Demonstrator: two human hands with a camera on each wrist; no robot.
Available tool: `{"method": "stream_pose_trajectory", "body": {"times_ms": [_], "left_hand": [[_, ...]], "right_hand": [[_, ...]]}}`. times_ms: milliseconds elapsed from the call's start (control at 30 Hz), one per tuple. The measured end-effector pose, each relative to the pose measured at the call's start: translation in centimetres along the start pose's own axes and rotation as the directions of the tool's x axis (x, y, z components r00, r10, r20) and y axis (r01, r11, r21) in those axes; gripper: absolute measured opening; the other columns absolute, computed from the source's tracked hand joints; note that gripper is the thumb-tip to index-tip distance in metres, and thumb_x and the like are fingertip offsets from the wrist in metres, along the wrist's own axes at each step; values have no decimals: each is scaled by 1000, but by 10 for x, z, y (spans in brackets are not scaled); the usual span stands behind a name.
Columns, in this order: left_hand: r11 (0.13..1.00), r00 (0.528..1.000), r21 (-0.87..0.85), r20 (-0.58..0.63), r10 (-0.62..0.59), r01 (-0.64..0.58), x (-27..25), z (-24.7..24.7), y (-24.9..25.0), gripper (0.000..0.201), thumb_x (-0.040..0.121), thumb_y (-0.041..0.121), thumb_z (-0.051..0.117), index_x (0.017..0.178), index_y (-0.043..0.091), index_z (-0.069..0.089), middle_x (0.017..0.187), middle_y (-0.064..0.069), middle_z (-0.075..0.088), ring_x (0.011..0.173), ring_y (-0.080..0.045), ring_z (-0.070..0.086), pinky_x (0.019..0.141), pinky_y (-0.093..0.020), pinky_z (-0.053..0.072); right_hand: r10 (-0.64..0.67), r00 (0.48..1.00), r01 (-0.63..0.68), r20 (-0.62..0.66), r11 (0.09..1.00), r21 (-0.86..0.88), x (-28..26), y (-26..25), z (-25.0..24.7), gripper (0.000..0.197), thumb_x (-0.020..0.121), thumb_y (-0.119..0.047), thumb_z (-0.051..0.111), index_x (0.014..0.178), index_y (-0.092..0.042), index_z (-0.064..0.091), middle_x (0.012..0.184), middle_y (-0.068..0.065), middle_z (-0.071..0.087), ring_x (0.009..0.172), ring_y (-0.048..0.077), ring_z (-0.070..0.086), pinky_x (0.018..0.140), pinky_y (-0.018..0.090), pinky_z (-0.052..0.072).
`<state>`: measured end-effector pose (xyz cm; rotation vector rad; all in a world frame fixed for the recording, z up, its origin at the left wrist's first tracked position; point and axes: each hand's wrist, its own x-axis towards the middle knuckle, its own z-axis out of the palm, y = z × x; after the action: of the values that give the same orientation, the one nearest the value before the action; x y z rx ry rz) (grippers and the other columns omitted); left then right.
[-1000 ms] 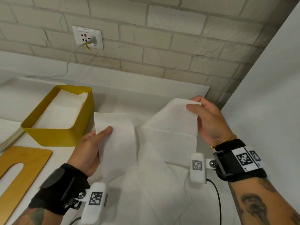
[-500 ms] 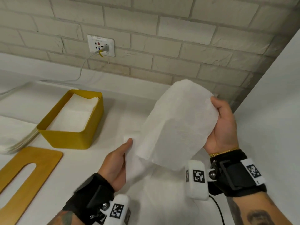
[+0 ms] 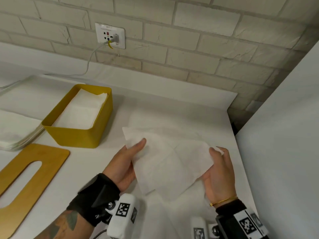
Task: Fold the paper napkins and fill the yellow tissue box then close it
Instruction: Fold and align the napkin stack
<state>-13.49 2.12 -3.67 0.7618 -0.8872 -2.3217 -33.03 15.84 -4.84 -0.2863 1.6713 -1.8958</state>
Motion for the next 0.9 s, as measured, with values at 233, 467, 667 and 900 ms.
{"method": "stream_pose_trajectory", "body": {"times_ms": [233,467,667,900], "left_hand": [[943,999,330,28,41,-48,5,-15,15,47,81,-6,74,126,2,63,120,-20,71,110,-37,70,91,-49,59],[891,995,442,32,96,-101,11,-15,39,50,81,-4,77,127,7,62,118,-14,74,107,-32,72,86,-44,62],[809,984,582,-83,161,-83,14,-26,23,37,86,-1,75,118,14,65,104,-4,78,93,-23,76,73,-29,61],[865,987,498,-97,128,-63,12,-27,13,35,95,-1,63,127,13,62,115,-8,76,104,-28,73,94,-44,58]], "right_hand": [[266,903,-252,337,964,-87,21,-39,-8,37,78,-33,70,109,-13,72,97,7,77,85,21,73,77,36,53],[148,932,-52,331,958,-282,34,-42,6,54,71,-21,90,121,-23,70,116,7,74,108,25,71,92,40,56],[168,928,-22,333,916,-402,30,-21,16,36,80,-12,82,114,-16,70,99,1,79,93,19,76,85,36,58],[36,941,165,338,820,-549,22,-25,27,7,89,-16,75,96,-18,77,92,-2,79,93,18,74,87,34,58]]}}
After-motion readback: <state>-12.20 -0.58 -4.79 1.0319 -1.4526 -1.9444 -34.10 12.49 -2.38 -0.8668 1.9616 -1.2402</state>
